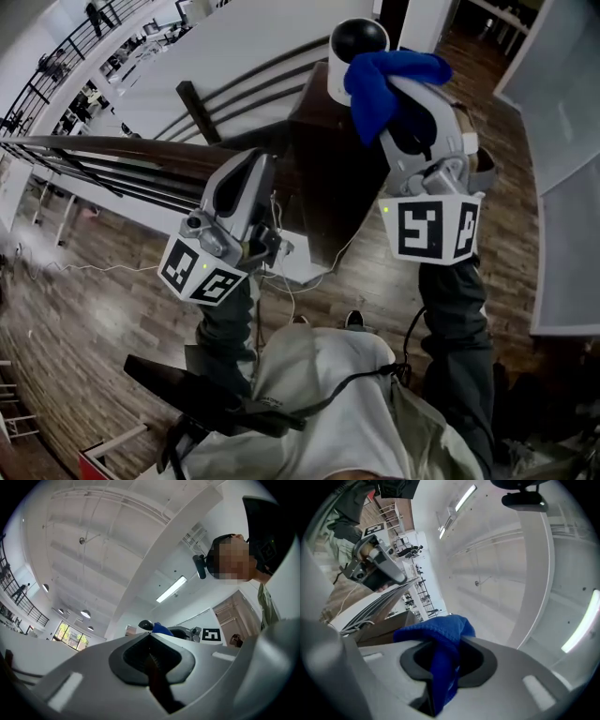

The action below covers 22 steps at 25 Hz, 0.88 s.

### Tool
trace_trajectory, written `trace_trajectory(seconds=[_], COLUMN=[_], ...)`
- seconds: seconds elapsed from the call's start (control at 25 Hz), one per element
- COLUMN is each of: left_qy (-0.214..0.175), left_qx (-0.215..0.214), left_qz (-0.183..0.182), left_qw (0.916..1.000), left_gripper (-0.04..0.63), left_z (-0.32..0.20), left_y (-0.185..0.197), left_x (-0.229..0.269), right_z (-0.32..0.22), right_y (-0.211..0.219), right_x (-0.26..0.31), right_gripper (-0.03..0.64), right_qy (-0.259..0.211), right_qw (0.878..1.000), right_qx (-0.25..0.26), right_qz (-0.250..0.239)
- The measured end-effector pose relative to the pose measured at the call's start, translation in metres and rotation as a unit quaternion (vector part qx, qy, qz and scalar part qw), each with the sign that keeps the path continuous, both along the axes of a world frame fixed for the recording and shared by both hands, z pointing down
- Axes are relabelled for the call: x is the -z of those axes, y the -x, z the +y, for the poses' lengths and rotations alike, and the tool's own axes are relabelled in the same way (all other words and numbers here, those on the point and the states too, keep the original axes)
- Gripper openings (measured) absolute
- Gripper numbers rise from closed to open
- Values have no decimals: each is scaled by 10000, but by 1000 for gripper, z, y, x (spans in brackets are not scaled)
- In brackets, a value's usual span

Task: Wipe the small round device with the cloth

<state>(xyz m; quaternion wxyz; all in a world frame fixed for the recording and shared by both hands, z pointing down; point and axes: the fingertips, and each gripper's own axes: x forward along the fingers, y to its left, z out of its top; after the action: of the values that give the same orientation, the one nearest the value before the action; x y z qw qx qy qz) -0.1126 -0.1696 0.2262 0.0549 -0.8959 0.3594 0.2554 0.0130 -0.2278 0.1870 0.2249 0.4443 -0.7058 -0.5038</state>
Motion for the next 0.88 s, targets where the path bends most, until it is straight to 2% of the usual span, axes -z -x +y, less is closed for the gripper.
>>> trace_trajectory(seconds=[0.12,0.24,0.32,0.4,0.64,0.8,0.88], left_qy=[30,32,26,36,87,122,138], left_qx=[-71,-134,-144,-129,-101,-55,-62], left_qz=[21,48,72,110,109,129,120], left_qw=[10000,9999,9999,9998,9999,9998,9998], left_gripper=[-9,-9,-9,-9,-9,-9,-9], left_z=[-3,-3,-3,-1,3,0,0], left_y=[-2,-5,-4,-2,3,4,2], left_x=[-2,-1,-1,-3,-6,-8,-9], right_z=[5,5,-9,-23,-14,-11,-12], right_y=[1,-13,-31,-34,-21,-19,-23], right_x=[-2,40,55,50,-4,-7,10], right_gripper=[86,84,86,86,83,81,81], right_qy=[114,-216,-26,238,621,577,250], right_qw=[9996,9947,9909,9925,9962,9979,9994], right_qx=[253,563,300,94,104,60,-33], right_qz=[-3,-830,-1309,-1194,-605,-281,-255])
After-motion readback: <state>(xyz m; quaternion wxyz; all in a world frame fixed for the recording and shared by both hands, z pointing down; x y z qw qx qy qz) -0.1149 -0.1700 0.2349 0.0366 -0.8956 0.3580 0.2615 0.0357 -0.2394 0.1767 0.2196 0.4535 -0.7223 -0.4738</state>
